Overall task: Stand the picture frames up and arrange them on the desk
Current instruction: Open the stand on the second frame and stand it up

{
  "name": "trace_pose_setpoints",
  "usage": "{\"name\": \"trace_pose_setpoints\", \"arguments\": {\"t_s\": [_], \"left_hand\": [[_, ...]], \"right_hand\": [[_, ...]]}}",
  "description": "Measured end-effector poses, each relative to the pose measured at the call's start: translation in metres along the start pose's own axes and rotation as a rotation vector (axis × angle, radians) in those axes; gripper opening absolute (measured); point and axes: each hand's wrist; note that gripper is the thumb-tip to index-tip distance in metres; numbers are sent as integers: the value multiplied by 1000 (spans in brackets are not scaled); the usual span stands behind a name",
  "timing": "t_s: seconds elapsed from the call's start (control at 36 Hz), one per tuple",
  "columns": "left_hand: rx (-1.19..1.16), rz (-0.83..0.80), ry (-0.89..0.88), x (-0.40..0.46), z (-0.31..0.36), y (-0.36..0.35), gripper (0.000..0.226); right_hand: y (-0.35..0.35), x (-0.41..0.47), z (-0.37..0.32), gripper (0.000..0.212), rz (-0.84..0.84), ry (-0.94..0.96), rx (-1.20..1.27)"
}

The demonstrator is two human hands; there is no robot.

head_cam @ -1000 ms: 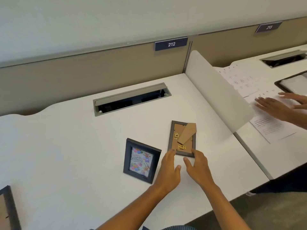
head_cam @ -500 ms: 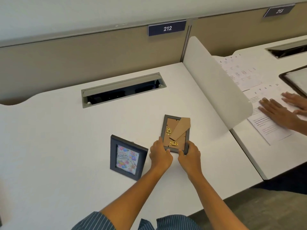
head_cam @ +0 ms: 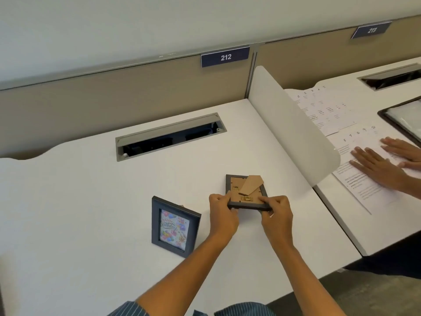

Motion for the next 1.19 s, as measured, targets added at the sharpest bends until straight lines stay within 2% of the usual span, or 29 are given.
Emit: {"name": "trace_pose_setpoints", "arguments": {"t_s": [0.19, 0.39, 0.53, 0.58, 0.72, 0.97, 1.19], "left_hand": [[-80, 97, -190, -9, 32, 18, 22], [-243, 25, -280, -25, 56, 38, 12], [-248, -42, -262, -34, 66, 54, 13], [-329, -85, -228, -40, 70, 60, 7], [-497, -175, -113, -54, 73, 68, 7], [-539, -277, 16, -74, 70, 81, 9], [-492, -326, 145, -83, 74, 90, 20]], "right_hand": [[33, 6, -2, 22, 89, 195, 71], [65, -4, -22, 20, 70, 215, 197], [83, -23, -46, 17, 45, 37, 333], [87, -34, -56, 22, 34, -47, 419], [93, -53, -75, 24, 14, -177, 618], [99, -78, -86, 46, -26, -410, 723], [103, -91, -85, 44, -76, -513, 744]]}}
Point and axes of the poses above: each hand's wrist, its own x-axis towards the middle knuckle, its own y-axis out of the back of the hand, z = x × y, and after that the axes turned 1 degree about x, right-handed
